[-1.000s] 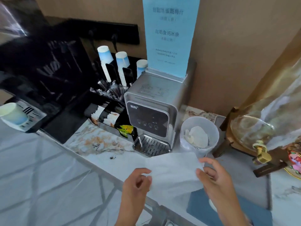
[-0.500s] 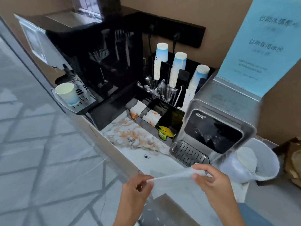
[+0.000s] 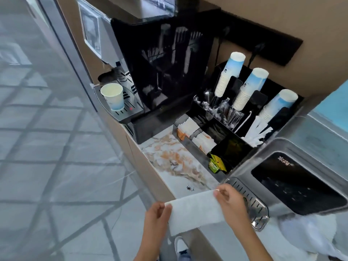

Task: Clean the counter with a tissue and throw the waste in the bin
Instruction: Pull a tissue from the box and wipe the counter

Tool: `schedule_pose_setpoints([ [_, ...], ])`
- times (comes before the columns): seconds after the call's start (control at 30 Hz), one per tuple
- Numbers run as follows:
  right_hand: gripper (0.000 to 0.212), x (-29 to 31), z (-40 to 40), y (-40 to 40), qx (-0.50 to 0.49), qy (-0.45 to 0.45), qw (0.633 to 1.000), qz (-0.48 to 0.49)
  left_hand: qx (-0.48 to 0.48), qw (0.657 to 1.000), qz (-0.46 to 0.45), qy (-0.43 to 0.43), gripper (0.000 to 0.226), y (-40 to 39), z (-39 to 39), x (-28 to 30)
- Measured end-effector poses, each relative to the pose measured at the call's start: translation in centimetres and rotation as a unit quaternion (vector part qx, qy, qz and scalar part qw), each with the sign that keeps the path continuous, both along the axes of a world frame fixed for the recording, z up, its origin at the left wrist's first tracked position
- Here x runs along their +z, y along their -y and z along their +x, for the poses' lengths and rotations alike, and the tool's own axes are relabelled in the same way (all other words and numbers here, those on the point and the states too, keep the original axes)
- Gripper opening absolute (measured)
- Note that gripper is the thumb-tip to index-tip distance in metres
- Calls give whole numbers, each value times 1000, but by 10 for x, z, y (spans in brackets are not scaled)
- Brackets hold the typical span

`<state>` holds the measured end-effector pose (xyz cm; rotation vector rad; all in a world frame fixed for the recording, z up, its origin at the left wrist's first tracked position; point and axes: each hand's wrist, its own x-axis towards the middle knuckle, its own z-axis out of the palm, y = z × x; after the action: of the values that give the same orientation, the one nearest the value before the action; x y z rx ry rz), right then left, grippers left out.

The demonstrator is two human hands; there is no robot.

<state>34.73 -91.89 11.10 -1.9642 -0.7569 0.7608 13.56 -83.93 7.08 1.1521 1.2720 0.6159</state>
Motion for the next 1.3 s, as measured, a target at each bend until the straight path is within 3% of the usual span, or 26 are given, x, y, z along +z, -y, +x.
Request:
schedule_pose_setpoints([
  [0.2,16,-51,34,-74,74,38,994,-69,97,988,-113,-46,34,-18,45,-37],
  [0.47,6,-94,36,-104,169,151,969,-100,134,980,-97,-111,29,-32,50,-64],
  [0.63,27,-99,32,-78,169,269,945,-75,133,979,-99,-122,32,-24,52,-78],
  [0.73,33,-104,24,-52,239,327,912,-68,122,980,-86,-130,30,-21,58,-81],
  [1.07,64,-127,13,-53,417,373,827,-50,140,978,-73,-139,28,-22,54,-85],
  [1.3,72,-138,9,-54,443,401,797,-87,135,977,-75,-147,24,-32,49,-89],
])
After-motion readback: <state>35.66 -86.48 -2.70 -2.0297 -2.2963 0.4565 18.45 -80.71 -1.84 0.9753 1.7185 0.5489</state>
